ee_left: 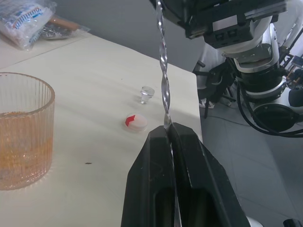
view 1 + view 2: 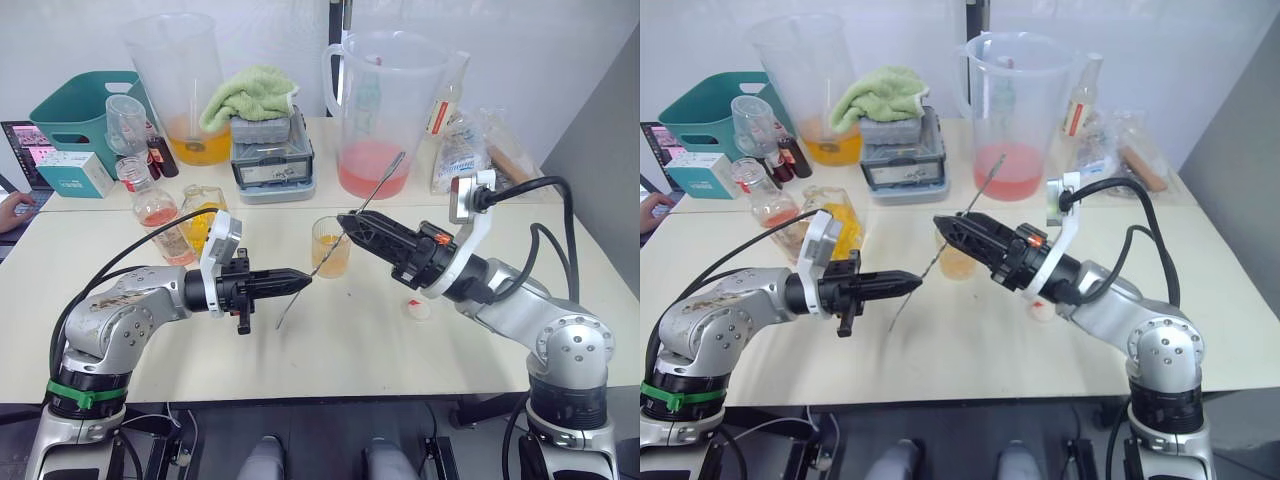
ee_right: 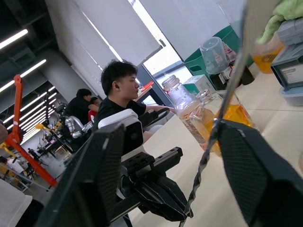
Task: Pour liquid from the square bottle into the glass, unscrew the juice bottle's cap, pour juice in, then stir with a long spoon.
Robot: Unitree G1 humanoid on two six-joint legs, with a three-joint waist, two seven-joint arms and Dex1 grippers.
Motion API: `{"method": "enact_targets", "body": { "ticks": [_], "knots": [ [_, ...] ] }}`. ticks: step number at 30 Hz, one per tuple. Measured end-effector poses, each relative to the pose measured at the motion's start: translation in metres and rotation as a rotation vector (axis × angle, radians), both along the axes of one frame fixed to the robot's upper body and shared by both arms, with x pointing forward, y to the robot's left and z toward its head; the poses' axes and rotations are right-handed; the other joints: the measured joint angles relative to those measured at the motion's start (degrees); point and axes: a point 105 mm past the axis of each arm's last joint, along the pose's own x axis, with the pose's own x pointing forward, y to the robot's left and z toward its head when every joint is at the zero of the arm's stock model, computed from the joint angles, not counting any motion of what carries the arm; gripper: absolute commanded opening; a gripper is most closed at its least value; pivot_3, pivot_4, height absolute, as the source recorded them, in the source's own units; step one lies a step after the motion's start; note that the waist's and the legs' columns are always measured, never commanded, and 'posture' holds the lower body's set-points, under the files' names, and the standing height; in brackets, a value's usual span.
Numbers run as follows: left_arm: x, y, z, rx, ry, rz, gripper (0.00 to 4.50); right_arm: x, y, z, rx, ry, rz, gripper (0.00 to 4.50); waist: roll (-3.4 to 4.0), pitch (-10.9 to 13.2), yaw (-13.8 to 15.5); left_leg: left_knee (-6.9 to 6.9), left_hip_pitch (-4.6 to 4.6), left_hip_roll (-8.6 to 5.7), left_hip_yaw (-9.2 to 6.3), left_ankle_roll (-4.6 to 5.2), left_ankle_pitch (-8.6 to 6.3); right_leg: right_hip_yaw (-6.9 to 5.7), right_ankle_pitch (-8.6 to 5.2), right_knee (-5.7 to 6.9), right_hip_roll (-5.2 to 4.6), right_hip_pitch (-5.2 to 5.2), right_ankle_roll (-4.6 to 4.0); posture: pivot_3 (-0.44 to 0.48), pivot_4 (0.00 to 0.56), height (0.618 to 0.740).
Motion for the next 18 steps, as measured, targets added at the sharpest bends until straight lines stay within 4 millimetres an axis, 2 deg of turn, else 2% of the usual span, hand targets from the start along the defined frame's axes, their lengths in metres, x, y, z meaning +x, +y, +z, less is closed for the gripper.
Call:
{"method": "enact_targets", "body": {
  "ticks": [4, 6, 18],
  "knots": [
    [0.000, -0.002, 0.002, 0.000, -0.011, -0.003, 0.00, 0.002, -0.001, 0.000, 0.001, 0.004, -0.009, 0.59, 0.00, 0.00, 0.01, 0.00, 0.00, 0.00, 0.00, 0.00, 0.00, 0.00, 0.00, 0.00, 0.00, 0.00, 0.00, 0.000, 0.150, 0.740],
    [0.000, -0.003, 0.004, -0.002, -0.017, -0.004, 0.00, 0.004, -0.002, -0.002, -0.005, 0.009, -0.021, 0.02, 0.00, 0.00, 0.01, 0.00, 0.00, 0.00, 0.00, 0.00, 0.00, 0.01, 0.00, 0.00, 0.00, 0.00, 0.00, 0.000, 0.150, 0.740],
    [0.004, -0.003, 0.005, 0.004, -0.022, 0.038, 0.00, 0.013, -0.005, -0.004, -0.027, 0.006, -0.062, 0.02, 0.00, 0.00, 0.02, 0.00, -0.02, 0.00, 0.00, 0.00, 0.00, 0.01, 0.00, 0.00, 0.00, -0.02, 0.00, 0.000, 0.150, 0.740]
  ]
}}
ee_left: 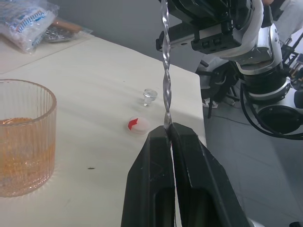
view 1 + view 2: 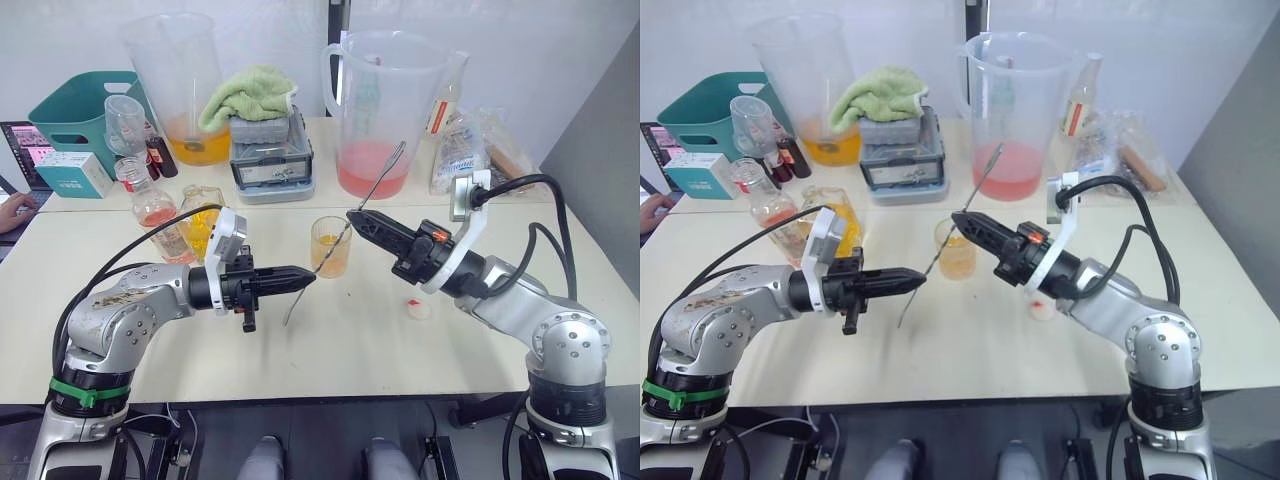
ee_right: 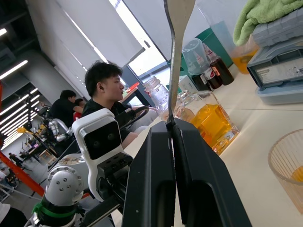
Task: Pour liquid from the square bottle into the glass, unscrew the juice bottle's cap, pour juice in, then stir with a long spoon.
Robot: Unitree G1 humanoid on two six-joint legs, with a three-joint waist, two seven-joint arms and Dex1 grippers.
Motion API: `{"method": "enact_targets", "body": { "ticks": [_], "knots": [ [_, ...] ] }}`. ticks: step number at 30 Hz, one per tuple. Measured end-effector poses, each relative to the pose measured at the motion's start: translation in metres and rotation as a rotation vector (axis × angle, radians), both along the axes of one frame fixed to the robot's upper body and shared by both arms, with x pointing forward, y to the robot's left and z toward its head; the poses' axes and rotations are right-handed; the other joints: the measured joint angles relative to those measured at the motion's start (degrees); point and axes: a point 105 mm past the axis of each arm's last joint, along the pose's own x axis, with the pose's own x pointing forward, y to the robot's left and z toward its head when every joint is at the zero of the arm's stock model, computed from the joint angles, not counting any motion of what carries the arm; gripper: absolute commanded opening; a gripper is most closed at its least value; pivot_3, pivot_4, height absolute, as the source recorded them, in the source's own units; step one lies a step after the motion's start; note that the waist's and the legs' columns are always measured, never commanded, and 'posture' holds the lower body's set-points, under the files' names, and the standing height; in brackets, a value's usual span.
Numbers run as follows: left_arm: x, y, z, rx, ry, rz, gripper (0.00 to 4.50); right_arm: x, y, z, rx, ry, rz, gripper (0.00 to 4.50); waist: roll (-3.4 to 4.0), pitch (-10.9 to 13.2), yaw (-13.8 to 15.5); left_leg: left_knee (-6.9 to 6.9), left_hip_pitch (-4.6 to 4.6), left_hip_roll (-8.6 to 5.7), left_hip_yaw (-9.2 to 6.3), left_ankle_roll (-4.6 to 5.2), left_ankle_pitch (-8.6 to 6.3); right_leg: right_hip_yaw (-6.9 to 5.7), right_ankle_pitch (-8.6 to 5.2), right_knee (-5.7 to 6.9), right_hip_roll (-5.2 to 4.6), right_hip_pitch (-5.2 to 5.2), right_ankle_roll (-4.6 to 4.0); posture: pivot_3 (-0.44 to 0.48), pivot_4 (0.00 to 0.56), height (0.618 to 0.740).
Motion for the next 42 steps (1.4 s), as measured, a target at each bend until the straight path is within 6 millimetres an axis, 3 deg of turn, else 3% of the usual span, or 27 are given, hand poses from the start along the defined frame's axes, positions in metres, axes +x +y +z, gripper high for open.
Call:
{"method": "enact_targets", "body": {
  "ticks": [9, 14, 21, 24, 26, 33, 42],
  "knots": [
    [0.002, 0.000, 0.006, -0.031, 0.021, 0.003, 2.98, 0.002, -0.001, -0.001, -0.019, -0.013, -0.014, 0.00, 0.00, 0.00, -0.01, 0.00, -0.01, 0.00, 0.01, 0.00, 0.00, 0.00, 0.00, 0.00, 0.00, -0.02, 0.00, 0.000, 0.150, 0.740],
    [0.005, 0.021, -0.004, 0.034, -0.012, 0.088, 4.49, 0.008, -0.005, 0.004, -0.035, -0.035, -0.042, 0.00, 0.02, 0.01, -0.20, -0.07, -0.01, 0.00, 0.04, 0.00, 0.00, 0.05, 0.00, 0.03, 0.00, -0.12, -0.01, 0.000, 0.150, 0.740],
    [0.022, 0.042, -0.012, 0.107, -0.146, 0.247, 4.49, 0.015, -0.011, 0.057, -0.014, -0.199, -0.056, 0.00, 0.06, 0.04, 0.27, -0.02, -0.11, -0.02, 0.05, 0.00, 0.00, 0.07, 0.00, 0.01, 0.00, -0.18, -0.01, 0.000, 0.150, 0.740],
    [0.025, 0.044, -0.010, 0.118, -0.201, 0.271, 4.49, 0.019, -0.011, 0.091, -0.038, -0.321, -0.092, 0.00, 0.07, 0.04, 0.20, -0.09, -0.11, 0.00, 0.04, 0.00, 0.00, 0.06, 0.00, 0.03, 0.00, -0.25, -0.01, 0.000, 0.150, 0.740],
    [0.027, 0.044, -0.010, 0.122, -0.223, 0.283, 4.49, 0.027, -0.009, 0.100, -0.078, -0.379, -0.136, 0.00, 0.06, 0.04, 0.11, -0.09, -0.12, 0.00, 0.05, 0.00, 0.00, 0.06, 0.00, 0.02, 0.00, -0.25, -0.01, 0.000, 0.150, 0.740],
    [0.024, 0.047, -0.020, 0.123, -0.210, 0.302, 4.49, 0.059, 0.000, 0.075, -0.259, -0.399, -0.192, 0.00, 0.07, 0.04, -0.14, -0.08, -0.21, 0.00, 0.06, 0.00, 0.00, 0.08, 0.00, 0.12, 0.00, -0.46, -0.02, 0.000, 0.150, 0.740],
    [0.023, 0.048, -0.022, 0.128, -0.215, 0.323, 4.49, 0.072, 0.020, 0.047, -0.355, -0.401, -0.122, 0.00, 0.07, 0.04, -0.20, -0.08, -0.25, 0.00, 0.06, -0.01, 0.01, 0.08, 0.01, 0.17, 0.00, -0.52, -0.02, 0.000, 0.150, 0.740]
  ]
}}
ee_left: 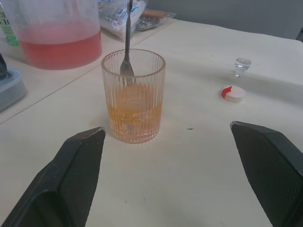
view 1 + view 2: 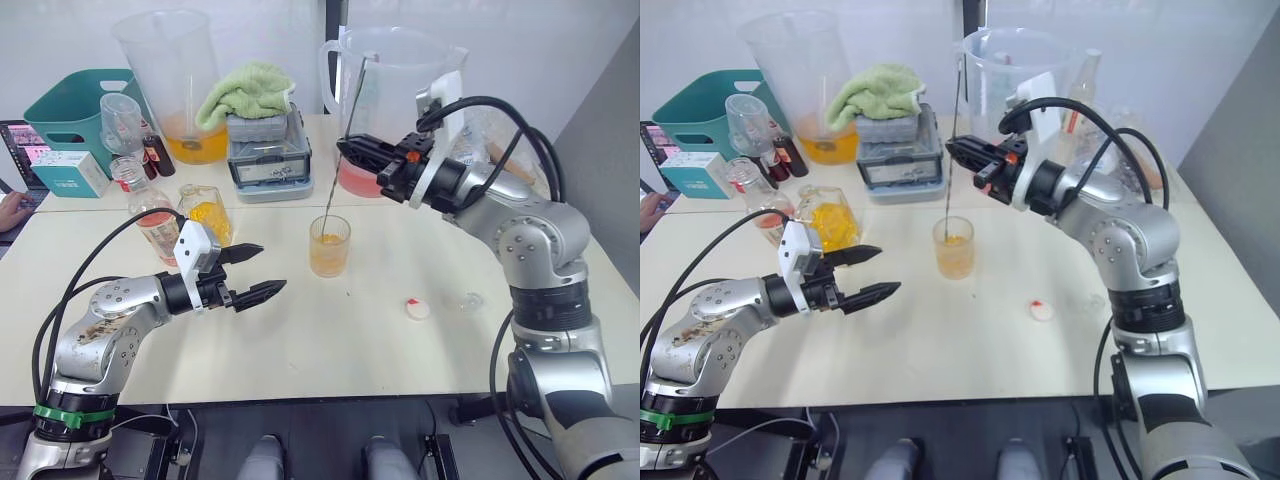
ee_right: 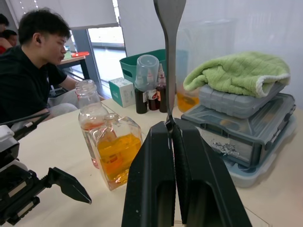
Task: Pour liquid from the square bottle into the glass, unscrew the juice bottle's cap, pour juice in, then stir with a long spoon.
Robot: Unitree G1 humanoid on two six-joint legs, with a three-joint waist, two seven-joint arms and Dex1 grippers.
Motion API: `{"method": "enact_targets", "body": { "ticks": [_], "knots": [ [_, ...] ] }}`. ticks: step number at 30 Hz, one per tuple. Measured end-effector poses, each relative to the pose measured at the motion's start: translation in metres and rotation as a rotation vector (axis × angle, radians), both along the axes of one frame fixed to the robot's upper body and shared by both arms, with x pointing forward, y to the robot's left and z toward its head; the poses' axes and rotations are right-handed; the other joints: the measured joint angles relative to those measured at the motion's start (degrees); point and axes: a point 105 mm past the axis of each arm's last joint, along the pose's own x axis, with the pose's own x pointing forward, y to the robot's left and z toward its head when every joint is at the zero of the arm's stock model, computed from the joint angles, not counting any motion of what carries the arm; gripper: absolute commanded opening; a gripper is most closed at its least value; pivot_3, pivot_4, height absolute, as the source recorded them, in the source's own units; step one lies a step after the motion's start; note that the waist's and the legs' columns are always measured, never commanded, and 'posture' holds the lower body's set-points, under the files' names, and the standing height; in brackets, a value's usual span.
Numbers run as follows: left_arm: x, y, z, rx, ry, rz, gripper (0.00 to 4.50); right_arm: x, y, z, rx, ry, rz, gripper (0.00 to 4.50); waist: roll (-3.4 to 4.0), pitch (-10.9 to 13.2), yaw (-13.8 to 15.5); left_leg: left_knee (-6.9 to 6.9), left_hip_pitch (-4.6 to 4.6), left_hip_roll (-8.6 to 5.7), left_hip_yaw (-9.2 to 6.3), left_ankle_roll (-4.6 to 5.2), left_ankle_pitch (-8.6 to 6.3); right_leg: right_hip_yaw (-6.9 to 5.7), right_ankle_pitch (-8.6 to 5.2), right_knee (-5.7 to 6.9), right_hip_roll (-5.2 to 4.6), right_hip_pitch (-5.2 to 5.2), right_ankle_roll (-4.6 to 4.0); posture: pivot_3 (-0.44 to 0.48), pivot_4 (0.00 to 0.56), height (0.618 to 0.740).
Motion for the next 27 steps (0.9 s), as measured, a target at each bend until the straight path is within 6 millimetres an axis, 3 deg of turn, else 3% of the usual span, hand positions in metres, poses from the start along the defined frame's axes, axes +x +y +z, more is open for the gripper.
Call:
{"method": "enact_targets", "body": {
  "ticks": [7, 13, 19, 27],
  "knots": [
    [0.001, 0.001, 0.000, 0.007, -0.008, 0.012, 4.49, 0.018, 0.008, -0.019, -0.039, 0.024, -0.019, 0.00, 0.00, 0.00, -0.04, 0.01, 0.00, -0.01, 0.00, -0.02, 0.01, 0.00, 0.00, 0.04, 0.00, -0.03, 0.00, 0.000, 0.150, 0.740],
    [0.002, -0.001, 0.001, 0.007, -0.019, 0.013, 4.49, 0.029, -0.002, -0.027, -0.134, -0.026, -0.088, 0.00, 0.00, 0.00, -0.01, 0.01, -0.03, -0.01, -0.01, -0.06, 0.04, 0.00, 0.00, 0.03, 0.00, -0.05, 0.00, 0.000, 0.150, 0.740],
    [0.003, -0.001, 0.001, 0.003, -0.025, 0.012, 4.49, 0.020, -0.011, -0.021, -0.206, -0.074, -0.071, 0.00, 0.00, 0.00, 0.01, 0.03, -0.08, -0.01, -0.02, -0.07, 0.04, -0.01, 0.00, 0.03, 0.00, -0.06, 0.00, 0.000, 0.150, 0.740],
    [0.003, -0.002, 0.001, 0.002, -0.025, 0.011, 4.49, 0.007, -0.004, -0.012, -0.185, -0.055, -0.031, 0.00, 0.00, 0.00, -0.03, 0.03, -0.09, -0.01, -0.02, -0.07, 0.04, -0.01, 0.00, 0.04, 0.00, -0.09, 0.00, 0.000, 0.150, 0.740]
  ]
}}
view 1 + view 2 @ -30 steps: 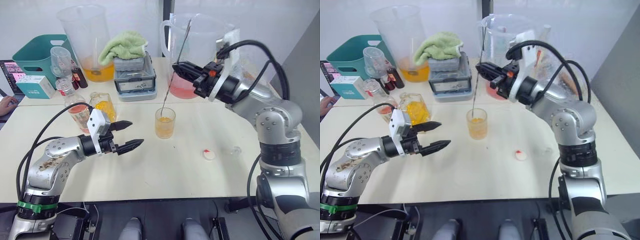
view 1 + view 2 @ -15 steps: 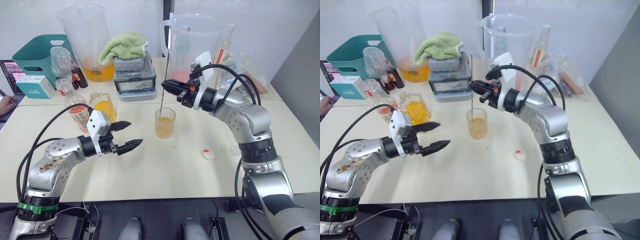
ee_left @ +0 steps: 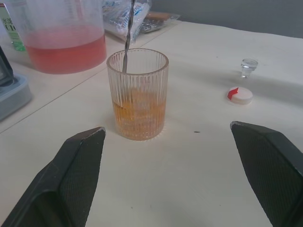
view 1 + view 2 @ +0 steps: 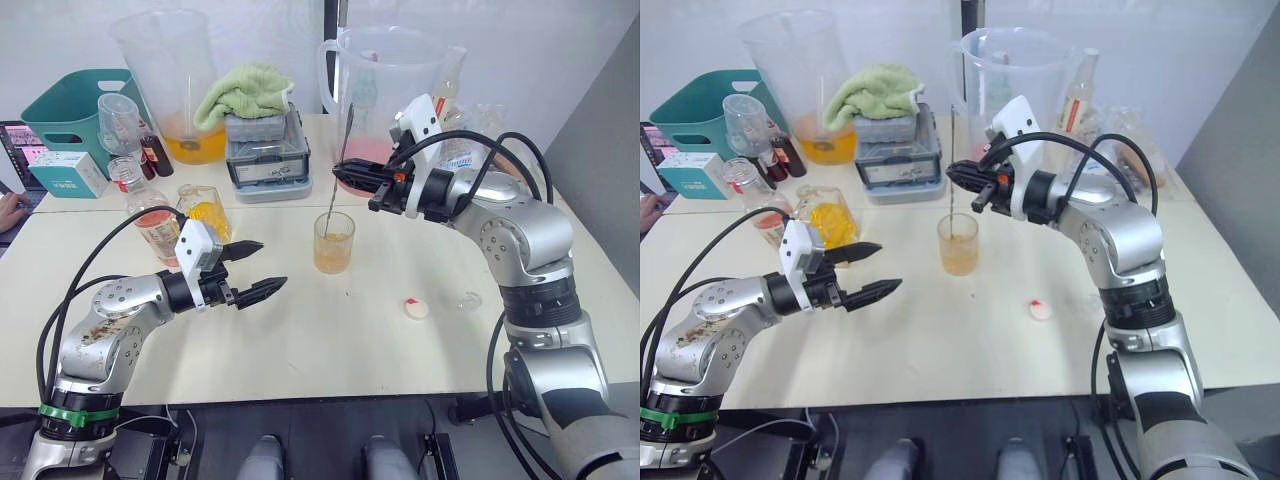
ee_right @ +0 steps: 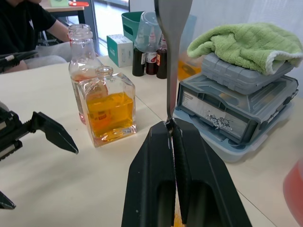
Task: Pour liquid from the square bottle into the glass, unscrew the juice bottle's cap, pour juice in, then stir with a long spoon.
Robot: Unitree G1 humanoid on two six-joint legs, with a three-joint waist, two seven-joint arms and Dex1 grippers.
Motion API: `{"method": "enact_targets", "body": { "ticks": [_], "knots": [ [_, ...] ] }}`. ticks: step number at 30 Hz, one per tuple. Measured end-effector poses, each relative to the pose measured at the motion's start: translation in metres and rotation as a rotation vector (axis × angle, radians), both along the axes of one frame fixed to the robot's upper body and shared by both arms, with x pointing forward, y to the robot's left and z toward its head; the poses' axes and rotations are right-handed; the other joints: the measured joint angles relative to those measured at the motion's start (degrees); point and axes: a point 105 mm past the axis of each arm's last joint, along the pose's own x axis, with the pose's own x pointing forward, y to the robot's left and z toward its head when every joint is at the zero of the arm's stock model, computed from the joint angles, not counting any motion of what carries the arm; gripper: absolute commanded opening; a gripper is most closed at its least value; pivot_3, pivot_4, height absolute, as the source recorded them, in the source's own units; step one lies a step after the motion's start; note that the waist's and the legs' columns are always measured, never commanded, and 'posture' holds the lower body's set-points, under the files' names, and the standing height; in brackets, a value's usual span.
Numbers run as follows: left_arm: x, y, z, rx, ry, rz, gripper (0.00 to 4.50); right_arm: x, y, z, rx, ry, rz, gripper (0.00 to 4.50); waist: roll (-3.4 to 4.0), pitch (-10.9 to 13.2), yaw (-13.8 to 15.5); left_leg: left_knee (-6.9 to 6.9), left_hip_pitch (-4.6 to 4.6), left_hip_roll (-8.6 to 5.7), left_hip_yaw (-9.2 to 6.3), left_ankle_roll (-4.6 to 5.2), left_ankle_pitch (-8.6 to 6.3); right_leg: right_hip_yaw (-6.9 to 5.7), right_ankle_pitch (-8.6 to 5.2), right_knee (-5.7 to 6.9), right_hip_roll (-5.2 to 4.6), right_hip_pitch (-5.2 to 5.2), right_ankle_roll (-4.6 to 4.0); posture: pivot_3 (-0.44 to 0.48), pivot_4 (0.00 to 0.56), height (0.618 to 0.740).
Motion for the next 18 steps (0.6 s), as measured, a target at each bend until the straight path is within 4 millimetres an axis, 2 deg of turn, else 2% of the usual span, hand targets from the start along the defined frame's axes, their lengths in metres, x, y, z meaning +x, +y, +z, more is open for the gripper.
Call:
{"method": "enact_targets", "body": {
  "ticks": [5, 10, 14, 18],
  "knots": [
    [0.001, -0.001, 0.001, 0.000, -0.004, -0.003, 4.49, -0.001, 0.003, 0.013, 0.033, 0.005, 0.004, 0.00, 0.00, 0.00, 0.00, 0.00, 0.00, 0.00, -0.01, 0.00, 0.00, -0.01, 0.00, 0.03, 0.00, -0.01, 0.00, 0.000, 0.150, 0.740],
    [0.001, -0.002, 0.003, 0.001, -0.008, -0.006, 4.49, 0.005, -0.003, 0.020, 0.034, 0.005, -0.034, 0.00, 0.00, 0.00, -0.01, 0.01, 0.00, 0.00, 0.00, 0.00, 0.00, 0.00, 0.00, 0.02, 0.00, -0.01, 0.00, 0.000, 0.150, 0.740],
    [0.001, -0.002, 0.002, 0.001, -0.007, -0.006, 4.49, 0.009, -0.013, 0.016, -0.004, 0.008, -0.074, 0.00, 0.00, 0.00, -0.01, 0.02, -0.03, 0.00, 0.00, 0.00, 0.00, 0.00, 0.00, 0.02, 0.00, -0.03, 0.00, 0.000, 0.150, 0.740],
    [0.001, -0.002, 0.002, 0.001, -0.007, -0.006, 4.49, 0.008, -0.011, 0.011, -0.035, 0.026, -0.058, 0.00, 0.00, 0.00, -0.12, 0.01, -0.02, 0.00, 0.00, 0.00, 0.00, 0.00, 0.00, 0.02, 0.00, -0.04, 0.00, 0.000, 0.150, 0.740]
  ]
}}
